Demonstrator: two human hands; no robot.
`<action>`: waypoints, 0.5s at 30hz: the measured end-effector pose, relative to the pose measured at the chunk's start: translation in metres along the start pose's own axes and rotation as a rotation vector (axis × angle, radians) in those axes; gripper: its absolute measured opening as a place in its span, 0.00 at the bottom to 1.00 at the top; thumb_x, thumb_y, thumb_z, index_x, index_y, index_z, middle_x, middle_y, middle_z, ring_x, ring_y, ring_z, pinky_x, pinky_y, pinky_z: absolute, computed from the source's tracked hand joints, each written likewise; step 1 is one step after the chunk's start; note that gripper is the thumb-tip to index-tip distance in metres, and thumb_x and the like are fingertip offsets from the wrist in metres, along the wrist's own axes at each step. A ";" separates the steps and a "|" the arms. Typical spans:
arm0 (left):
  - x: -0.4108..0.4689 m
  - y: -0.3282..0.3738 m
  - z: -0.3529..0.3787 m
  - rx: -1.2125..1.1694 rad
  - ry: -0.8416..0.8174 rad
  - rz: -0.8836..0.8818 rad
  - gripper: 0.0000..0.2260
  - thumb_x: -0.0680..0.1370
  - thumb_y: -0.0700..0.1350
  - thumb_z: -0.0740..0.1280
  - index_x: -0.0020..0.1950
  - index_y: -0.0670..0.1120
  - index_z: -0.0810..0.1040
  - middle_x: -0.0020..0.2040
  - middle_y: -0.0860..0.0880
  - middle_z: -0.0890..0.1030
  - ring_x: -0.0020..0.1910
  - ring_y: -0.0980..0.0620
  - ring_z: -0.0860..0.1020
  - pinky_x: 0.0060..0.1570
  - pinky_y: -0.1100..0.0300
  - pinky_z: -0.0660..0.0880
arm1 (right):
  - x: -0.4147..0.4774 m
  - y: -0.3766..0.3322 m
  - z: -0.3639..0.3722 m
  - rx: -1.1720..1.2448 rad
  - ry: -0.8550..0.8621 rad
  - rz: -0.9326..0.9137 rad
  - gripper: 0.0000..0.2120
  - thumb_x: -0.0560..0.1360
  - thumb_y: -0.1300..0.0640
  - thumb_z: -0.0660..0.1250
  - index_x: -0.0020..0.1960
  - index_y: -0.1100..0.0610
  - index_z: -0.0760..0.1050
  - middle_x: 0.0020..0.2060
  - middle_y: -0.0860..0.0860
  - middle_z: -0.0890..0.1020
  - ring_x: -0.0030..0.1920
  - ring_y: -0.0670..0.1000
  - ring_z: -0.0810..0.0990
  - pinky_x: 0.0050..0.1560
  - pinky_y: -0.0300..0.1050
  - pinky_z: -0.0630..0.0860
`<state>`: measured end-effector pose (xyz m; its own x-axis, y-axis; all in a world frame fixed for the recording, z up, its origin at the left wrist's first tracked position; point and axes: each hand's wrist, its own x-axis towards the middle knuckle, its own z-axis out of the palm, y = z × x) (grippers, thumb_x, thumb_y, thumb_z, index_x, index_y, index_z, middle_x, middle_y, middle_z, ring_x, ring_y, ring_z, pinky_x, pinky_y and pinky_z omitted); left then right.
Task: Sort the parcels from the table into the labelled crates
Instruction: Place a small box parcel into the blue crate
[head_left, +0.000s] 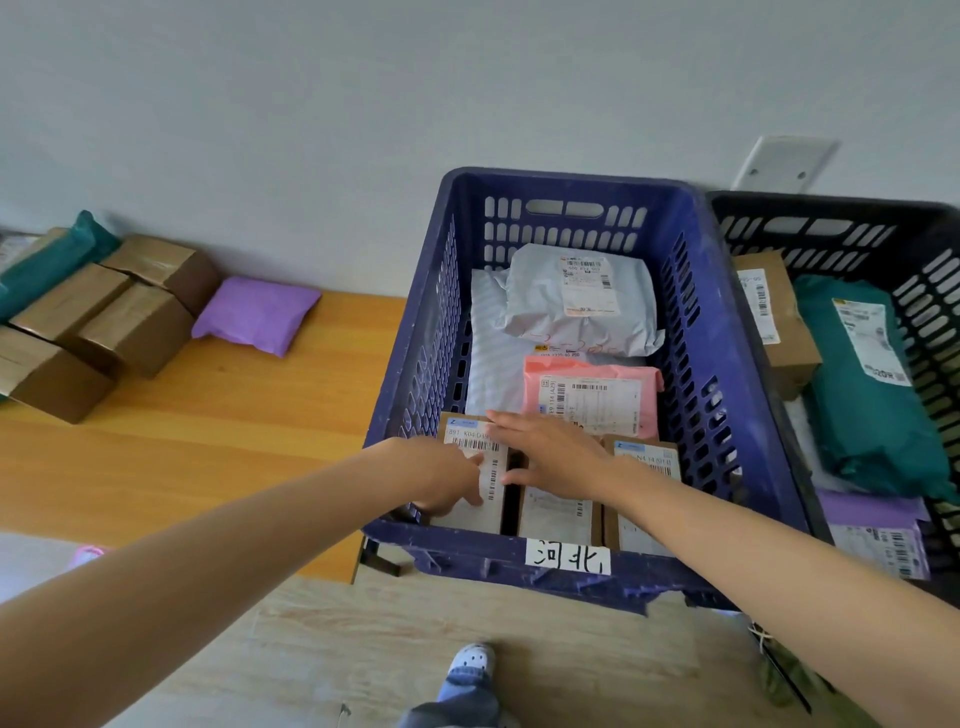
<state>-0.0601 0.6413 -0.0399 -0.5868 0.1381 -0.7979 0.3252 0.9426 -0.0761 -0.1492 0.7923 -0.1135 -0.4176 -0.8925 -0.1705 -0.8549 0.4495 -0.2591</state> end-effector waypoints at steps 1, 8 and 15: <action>0.000 0.002 0.000 -0.003 -0.008 0.001 0.32 0.79 0.35 0.59 0.77 0.61 0.56 0.79 0.50 0.45 0.72 0.42 0.63 0.60 0.51 0.70 | 0.000 0.000 0.000 -0.027 -0.015 -0.004 0.33 0.77 0.44 0.65 0.77 0.51 0.57 0.78 0.48 0.55 0.76 0.49 0.56 0.74 0.48 0.52; 0.004 0.003 -0.002 -0.095 -0.017 -0.019 0.33 0.79 0.32 0.57 0.77 0.62 0.55 0.80 0.50 0.47 0.67 0.44 0.69 0.49 0.57 0.68 | 0.007 -0.001 -0.003 -0.073 -0.096 0.002 0.35 0.78 0.44 0.62 0.78 0.55 0.51 0.78 0.49 0.49 0.77 0.49 0.51 0.74 0.47 0.50; 0.008 -0.007 0.008 -0.161 0.077 -0.024 0.28 0.81 0.40 0.59 0.76 0.62 0.58 0.79 0.56 0.52 0.71 0.45 0.66 0.60 0.54 0.69 | 0.001 -0.008 -0.016 -0.004 -0.138 0.012 0.34 0.77 0.44 0.65 0.78 0.51 0.56 0.78 0.45 0.52 0.77 0.47 0.52 0.70 0.54 0.65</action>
<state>-0.0612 0.6330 -0.0501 -0.6499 0.1316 -0.7485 0.1911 0.9816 0.0067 -0.1475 0.7868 -0.0961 -0.3813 -0.8734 -0.3029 -0.8516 0.4593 -0.2524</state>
